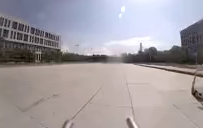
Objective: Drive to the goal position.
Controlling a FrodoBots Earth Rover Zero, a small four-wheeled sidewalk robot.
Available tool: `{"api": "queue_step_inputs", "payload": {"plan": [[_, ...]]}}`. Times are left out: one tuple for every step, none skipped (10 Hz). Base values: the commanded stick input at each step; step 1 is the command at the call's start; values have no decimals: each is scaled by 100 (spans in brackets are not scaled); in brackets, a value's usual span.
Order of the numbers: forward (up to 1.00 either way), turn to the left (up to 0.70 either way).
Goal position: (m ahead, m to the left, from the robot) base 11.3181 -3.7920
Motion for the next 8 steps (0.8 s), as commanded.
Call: {"api": "queue_step_inputs", "payload": {"plan": [[70,0],[70,0],[70,0],[70,0],[70,0],[70,0],[70,0],[70,0]]}}
